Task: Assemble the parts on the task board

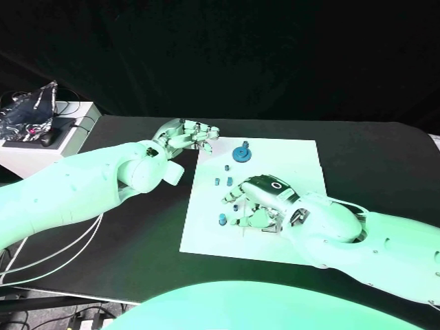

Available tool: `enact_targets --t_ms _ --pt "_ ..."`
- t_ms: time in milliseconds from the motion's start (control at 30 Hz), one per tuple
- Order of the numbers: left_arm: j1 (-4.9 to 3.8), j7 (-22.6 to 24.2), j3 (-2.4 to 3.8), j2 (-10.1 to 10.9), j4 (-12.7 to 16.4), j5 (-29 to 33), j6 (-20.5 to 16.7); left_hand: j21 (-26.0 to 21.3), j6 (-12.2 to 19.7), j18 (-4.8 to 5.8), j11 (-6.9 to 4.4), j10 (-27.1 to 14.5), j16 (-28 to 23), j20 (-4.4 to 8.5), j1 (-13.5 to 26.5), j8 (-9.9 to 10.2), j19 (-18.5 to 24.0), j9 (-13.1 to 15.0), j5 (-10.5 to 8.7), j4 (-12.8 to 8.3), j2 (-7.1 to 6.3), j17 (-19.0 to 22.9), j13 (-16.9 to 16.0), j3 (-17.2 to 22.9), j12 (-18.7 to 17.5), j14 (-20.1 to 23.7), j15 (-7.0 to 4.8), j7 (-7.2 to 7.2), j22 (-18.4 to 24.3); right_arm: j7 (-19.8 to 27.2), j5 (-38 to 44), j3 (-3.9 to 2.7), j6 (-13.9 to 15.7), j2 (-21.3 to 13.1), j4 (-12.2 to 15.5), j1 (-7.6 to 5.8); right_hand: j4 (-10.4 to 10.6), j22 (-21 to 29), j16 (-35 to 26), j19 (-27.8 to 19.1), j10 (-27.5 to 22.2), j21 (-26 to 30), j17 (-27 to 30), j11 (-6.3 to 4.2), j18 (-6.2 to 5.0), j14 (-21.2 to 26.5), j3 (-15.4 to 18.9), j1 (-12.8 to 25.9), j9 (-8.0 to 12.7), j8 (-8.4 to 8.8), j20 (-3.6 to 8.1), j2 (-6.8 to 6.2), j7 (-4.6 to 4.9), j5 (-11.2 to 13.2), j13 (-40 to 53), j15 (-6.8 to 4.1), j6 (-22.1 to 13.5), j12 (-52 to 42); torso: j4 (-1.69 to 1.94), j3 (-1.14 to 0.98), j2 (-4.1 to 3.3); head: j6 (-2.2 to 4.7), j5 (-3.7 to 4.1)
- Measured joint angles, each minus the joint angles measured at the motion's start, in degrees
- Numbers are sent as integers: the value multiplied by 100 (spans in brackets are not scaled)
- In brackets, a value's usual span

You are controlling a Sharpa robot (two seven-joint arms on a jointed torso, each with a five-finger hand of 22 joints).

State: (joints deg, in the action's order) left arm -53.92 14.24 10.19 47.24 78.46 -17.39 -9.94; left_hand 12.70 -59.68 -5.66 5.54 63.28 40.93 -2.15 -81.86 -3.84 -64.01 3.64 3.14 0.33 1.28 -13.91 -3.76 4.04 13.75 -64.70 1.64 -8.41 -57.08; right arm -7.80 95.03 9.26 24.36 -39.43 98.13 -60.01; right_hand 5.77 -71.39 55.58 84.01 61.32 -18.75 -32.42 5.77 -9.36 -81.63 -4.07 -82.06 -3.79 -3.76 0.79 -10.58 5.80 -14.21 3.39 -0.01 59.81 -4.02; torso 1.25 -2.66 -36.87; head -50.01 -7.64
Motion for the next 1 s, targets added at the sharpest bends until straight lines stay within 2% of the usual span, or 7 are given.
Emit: enact_targets --t_ms 133,267,367,467,600,767,1000 --pt "0 -2 0 10 1 2 5 0 0 0 0 0 0 0 0 0 0 0 0 0 0 0 0 0 0 0 0 0 0 95 -552 -42 210 -385 133 -179 -194 -145 17 -20 974 -458 -29 -237 -62 -47 -137 62 -30 -101 70 276 153 -132 63 -194 330 -314 -4 1 1 0 50" --pt "0 -3 0 31 -1 4 10 0 0 0 0 0 0 0 0 0 0 0 0 0 0 0 0 0 0 0 0 0 0 148 -1402 -71 245 -854 212 -459 -166 -343 128 -34 1282 -1007 -149 -248 57 -66 -39 382 -59 -175 209 346 28 -198 294 -322 537 -667 -15 4 5 0 152" --pt "1 8 0 39 -10 17 35 -25 0 0 0 0 0 0 18 0 0 0 0 0 -18 0 0 0 0 0 0 0 0 126 -2047 -76 173 -1175 287 -641 -253 -356 197 -28 1249 -1463 -296 -500 346 -46 571 946 -287 -312 529 613 -65 -646 2326 -485 669 -2388 -27 4 12 0 241" --pt "3 33 0 42 -18 63 78 -26 12 0 0 0 0 0 39 0 0 0 0 0 -39 0 0 0 0 0 0 12 0 -22 -2639 -77 -59 -1557 391 -839 -116 -356 382 2 1086 -1921 -492 -757 408 -3 909 1228 -712 -537 582 880 -188 -692 3766 -564 657 -3542 -40 7 23 0 322" --pt "4 67 -2 35 -48 130 104 -26 214 0 -40 109 0 0 26 0 0 2 0 0 -88 0 12 0 -118 0 0 58 6 -377 -3215 -78 -406 -1943 514 -966 66 -356 850 10 1003 -2554 -1118 -766 410 -31 1297 1433 -1430 -846 590 1085 -285 -677 5081 -559 534 -4486 -62 3 40 0 411" --pt "17 101 -1 29 -73 184 105 -62 237 0 -73 508 -38 23 101 0 -22 5 0 51 -163 -2 19 51 -589 -23 -23 51 41 -929 -3607 -40 -856 -2257 694 -1020 337 -355 1315 8 1244 -3291 -1916 -749 411 -38 1627 1629 -2209 -908 587 1143 -286 -677 6036 -551 334 -4989 -91 -1 56 0 512" --pt "42 127 0 28 -75 205 105 -65 237 0 -74 544 -38 31 138 0 -30 5 0 63 -200 -14 19 64 -728 -22 -22 51 64 -1640 -3707 13 -1350 -2397 839 -1031 579 -355 1387 -12 1340 -3587 -2249 -777 412 -59 1818 1724 -2642 -817 567 1103 -294 -911 6379 -530 322 -4991 -113 -7 69 0 600"
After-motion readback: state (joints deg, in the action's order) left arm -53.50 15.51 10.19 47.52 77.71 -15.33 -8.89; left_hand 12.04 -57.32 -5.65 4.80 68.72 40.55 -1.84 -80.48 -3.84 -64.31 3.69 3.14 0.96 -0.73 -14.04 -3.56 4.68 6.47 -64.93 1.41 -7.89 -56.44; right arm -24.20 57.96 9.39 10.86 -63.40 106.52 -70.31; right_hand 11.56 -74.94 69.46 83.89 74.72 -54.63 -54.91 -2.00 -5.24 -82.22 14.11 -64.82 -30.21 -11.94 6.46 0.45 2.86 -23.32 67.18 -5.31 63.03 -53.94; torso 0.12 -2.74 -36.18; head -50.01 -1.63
